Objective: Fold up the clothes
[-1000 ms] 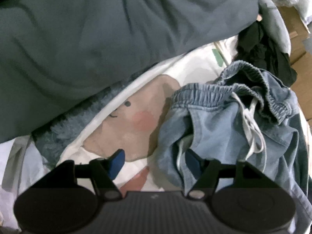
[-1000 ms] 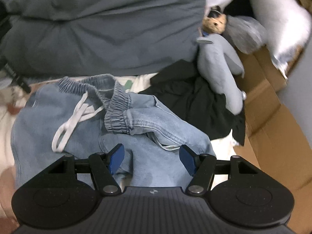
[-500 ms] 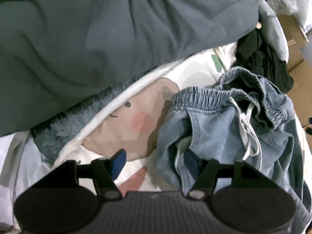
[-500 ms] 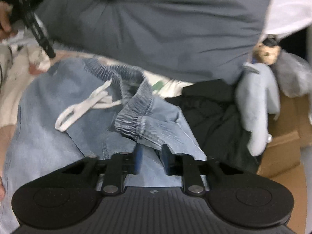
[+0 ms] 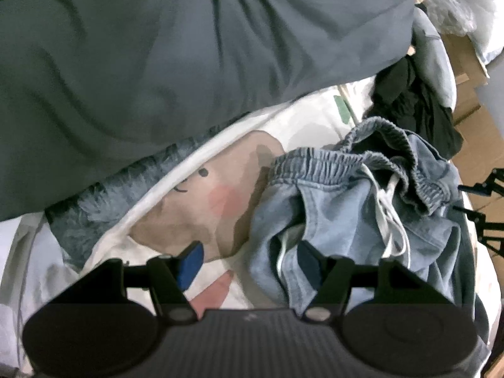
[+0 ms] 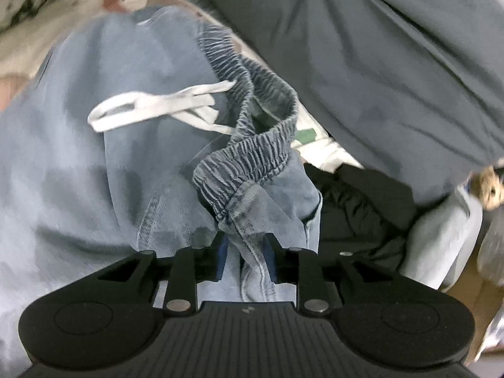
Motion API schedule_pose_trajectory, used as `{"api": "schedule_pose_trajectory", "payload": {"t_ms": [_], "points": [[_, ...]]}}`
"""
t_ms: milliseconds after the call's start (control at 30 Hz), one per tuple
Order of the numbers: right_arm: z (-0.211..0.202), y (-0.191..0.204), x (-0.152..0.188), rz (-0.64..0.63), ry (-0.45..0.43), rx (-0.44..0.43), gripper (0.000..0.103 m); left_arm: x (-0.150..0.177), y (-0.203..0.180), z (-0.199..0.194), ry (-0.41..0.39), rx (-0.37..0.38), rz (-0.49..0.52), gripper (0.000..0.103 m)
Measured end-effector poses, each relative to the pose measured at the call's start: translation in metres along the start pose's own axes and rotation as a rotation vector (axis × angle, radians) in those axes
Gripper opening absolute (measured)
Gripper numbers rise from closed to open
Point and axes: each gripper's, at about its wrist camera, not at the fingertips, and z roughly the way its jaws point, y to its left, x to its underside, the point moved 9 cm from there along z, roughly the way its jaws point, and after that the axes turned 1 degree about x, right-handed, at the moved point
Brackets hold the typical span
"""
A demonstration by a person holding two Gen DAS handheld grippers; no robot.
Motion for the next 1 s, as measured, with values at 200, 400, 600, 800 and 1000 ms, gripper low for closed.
{"api": "schedule_pose_trajectory", "payload": {"t_ms": [200, 400, 600, 800, 1000], "points": [[0.009, 0.004, -0.005, -0.099, -0.002, 0.040, 0.034, 0.002, 0.005, 0.004, 0.011, 0.012, -0.022, 0.066], [0.026, 0.018, -0.003, -0.235, 0.012, 0.059, 0.035, 0.001, 0.011, 0.007, 0.012, 0.010, -0.053, 0.066], [0.020, -0.005, -0.003, -0.102, 0.008, 0.081, 0.008, -0.004, 0.014, 0.016, 0.016, 0.031, -0.083, 0.065], [0.013, -0.053, 0.009, 0.094, 0.033, 0.142, 0.005, -0.010, 0.016, 0.028, 0.010, 0.071, -0.119, 0.054], [0.018, -0.089, 0.019, 0.312, 0.060, 0.171, 0.005, -0.021, 0.018, 0.036, -0.023, 0.104, -0.129, 0.047]]}}
